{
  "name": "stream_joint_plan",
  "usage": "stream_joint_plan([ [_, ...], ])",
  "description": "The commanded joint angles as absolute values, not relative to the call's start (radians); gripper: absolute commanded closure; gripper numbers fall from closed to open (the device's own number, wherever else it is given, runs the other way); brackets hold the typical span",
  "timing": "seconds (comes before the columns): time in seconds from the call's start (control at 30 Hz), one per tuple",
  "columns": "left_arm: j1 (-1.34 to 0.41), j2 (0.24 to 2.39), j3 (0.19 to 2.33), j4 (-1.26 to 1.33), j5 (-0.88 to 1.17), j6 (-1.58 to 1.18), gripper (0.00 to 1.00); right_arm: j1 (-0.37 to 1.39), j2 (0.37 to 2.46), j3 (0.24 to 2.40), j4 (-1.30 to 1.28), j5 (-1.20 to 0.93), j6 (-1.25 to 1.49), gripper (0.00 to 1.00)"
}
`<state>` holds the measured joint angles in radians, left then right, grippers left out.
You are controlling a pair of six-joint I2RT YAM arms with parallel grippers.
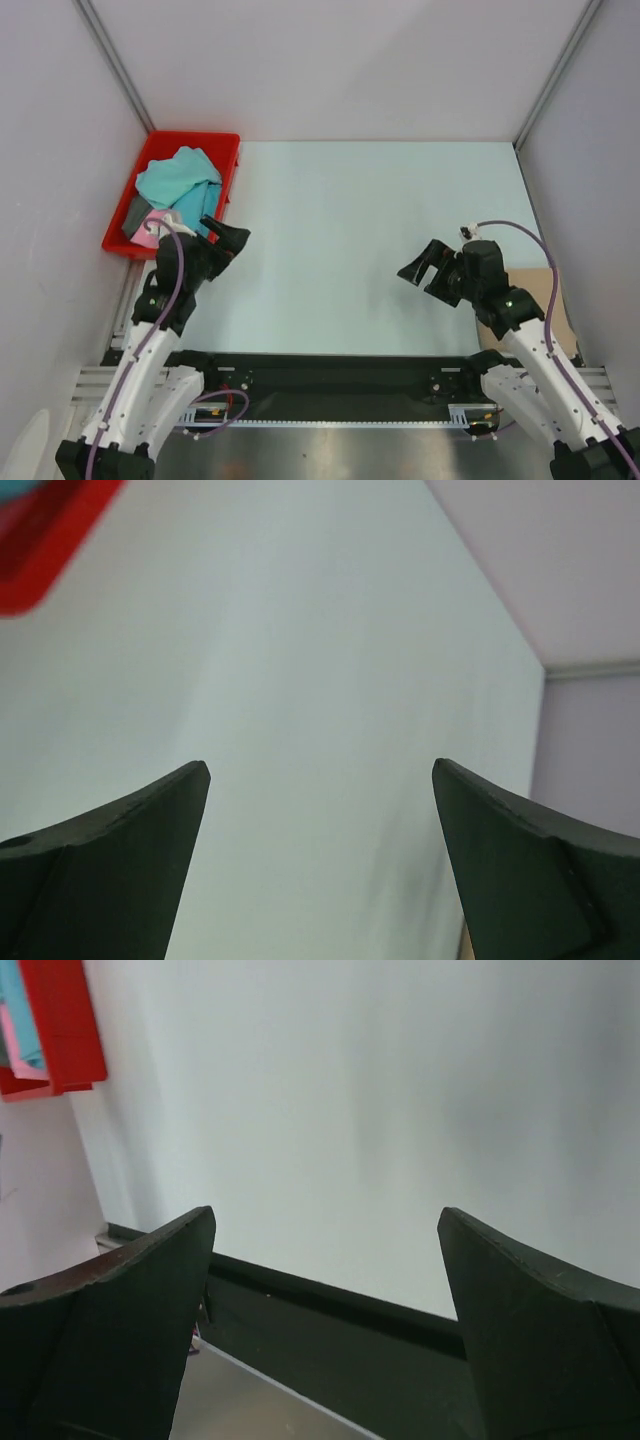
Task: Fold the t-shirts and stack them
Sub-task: Grab the tshirt from the pile
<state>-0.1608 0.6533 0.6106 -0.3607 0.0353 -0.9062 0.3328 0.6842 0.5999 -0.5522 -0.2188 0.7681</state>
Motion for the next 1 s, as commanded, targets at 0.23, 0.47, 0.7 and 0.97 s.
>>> stream_joint_plan([
  [0.23,-0.051,0.975,0.989,-0.58,-0.189,-0.628,0.0,0.187,0.727,0.916,-0.838,-0.112,0.623,0.01],
  [0.47,0.181,1.302,1.176,-0.595,-0.164,-0.614,0.09,0.19,0.811,0.966,-0.899,-0.095,0.56,0.0],
  [0.7,0.296,1.644,1.394,-0.537,-0.132,-0.529,0.22,0.193,0.874,1.0,-0.882,-0.121,0.537,0.0],
  [0.97,0.36,1.872,1.471,-0.357,-0.037,-0.509,0.32,0.161,0.923,1.008,-0.868,-0.098,0.534,0.0],
])
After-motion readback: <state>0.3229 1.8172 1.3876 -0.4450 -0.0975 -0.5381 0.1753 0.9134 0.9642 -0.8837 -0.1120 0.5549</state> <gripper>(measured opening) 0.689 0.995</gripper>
